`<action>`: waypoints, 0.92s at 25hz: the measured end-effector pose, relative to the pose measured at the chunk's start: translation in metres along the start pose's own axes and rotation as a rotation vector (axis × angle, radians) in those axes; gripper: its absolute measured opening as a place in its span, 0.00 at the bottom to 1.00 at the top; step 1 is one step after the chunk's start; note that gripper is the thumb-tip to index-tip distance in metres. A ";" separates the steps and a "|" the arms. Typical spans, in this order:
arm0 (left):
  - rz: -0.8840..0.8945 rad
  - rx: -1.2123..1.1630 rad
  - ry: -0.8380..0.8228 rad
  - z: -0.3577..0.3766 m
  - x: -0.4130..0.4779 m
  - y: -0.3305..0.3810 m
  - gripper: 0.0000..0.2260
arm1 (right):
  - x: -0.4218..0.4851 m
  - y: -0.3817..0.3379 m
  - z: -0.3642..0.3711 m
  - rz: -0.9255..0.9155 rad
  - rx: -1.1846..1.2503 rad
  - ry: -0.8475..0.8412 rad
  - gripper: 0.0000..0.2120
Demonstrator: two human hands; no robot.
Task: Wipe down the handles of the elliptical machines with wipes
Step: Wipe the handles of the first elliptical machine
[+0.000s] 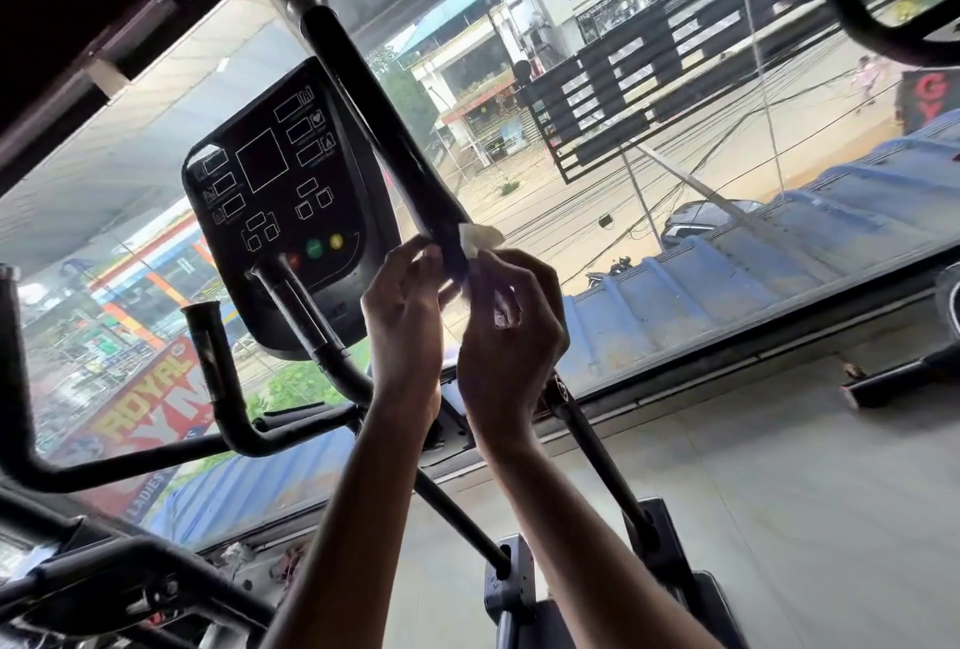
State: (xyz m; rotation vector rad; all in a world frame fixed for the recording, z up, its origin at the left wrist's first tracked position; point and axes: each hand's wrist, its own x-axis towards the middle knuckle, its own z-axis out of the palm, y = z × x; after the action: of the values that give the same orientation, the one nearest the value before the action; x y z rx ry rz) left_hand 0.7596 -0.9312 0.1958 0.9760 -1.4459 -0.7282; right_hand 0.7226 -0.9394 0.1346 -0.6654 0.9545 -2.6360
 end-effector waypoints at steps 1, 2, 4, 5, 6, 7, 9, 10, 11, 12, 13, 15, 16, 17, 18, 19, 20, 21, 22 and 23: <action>-0.033 -0.030 -0.001 -0.001 0.000 0.000 0.14 | 0.008 -0.007 0.003 -0.118 -0.058 -0.052 0.04; -0.071 -0.072 0.001 0.000 -0.001 0.002 0.16 | 0.018 -0.013 0.006 -0.240 -0.113 -0.117 0.06; -0.115 -0.140 0.013 0.000 0.000 0.004 0.19 | 0.037 -0.022 0.008 -0.419 -0.241 -0.279 0.10; -0.124 -0.155 0.013 0.000 -0.001 0.005 0.20 | 0.046 -0.022 0.003 -0.485 -0.305 -0.361 0.12; -0.132 -0.171 0.011 0.000 -0.002 0.006 0.21 | 0.051 -0.021 -0.005 -0.549 -0.354 -0.428 0.12; -0.138 -0.193 0.011 0.000 -0.003 0.007 0.23 | 0.053 -0.020 -0.015 -0.604 -0.374 -0.485 0.11; -0.146 -0.237 0.012 0.000 -0.003 0.007 0.25 | 0.052 -0.021 -0.028 -0.672 -0.386 -0.556 0.10; -0.150 -0.244 0.014 0.000 -0.003 0.007 0.26 | 0.054 -0.022 -0.025 -0.693 -0.404 -0.571 0.10; -0.154 -0.243 0.016 0.001 -0.002 0.006 0.26 | 0.058 -0.025 -0.015 -0.691 -0.425 -0.584 0.09; -0.157 -0.238 0.020 0.002 -0.001 0.005 0.26 | 0.063 -0.030 -0.002 -0.675 -0.448 -0.603 0.07; -0.158 -0.225 0.023 0.002 0.000 0.004 0.27 | 0.066 -0.037 0.011 -0.679 -0.475 -0.620 0.06; -0.158 -0.211 0.022 0.002 -0.001 0.003 0.28 | 0.069 -0.042 0.018 -0.742 -0.525 -0.628 0.06; -0.164 -0.223 0.017 0.001 -0.002 0.004 0.28 | 0.069 -0.038 0.010 -0.760 -0.530 -0.639 0.07; -0.169 -0.238 0.011 0.000 -0.002 0.006 0.27 | 0.066 -0.033 -0.003 -0.758 -0.514 -0.655 0.08; -0.169 -0.248 0.002 0.000 -0.003 0.007 0.26 | 0.061 -0.029 -0.016 -0.751 -0.484 -0.661 0.09; -0.164 -0.251 -0.005 -0.001 -0.003 0.008 0.26 | 0.057 -0.027 -0.025 -0.748 -0.449 -0.654 0.10; -0.158 -0.258 -0.006 -0.001 -0.004 0.008 0.26 | 0.055 -0.026 -0.025 -0.744 -0.437 -0.640 0.11; -0.154 -0.268 -0.004 0.001 -0.003 0.007 0.25 | 0.057 -0.026 -0.019 -0.740 -0.449 -0.625 0.11; -0.153 -0.279 0.000 0.001 -0.002 0.006 0.25 | 0.060 -0.028 -0.009 -0.727 -0.465 -0.607 0.10; -0.155 -0.288 0.004 0.001 -0.001 0.005 0.25 | 0.062 -0.031 0.001 -0.705 -0.477 -0.580 0.09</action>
State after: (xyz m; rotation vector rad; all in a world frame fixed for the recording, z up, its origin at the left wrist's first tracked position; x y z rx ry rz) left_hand 0.7576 -0.9281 0.1998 0.8698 -1.2296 -1.0168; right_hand 0.6673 -0.9408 0.1763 -2.0652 1.3256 -2.4263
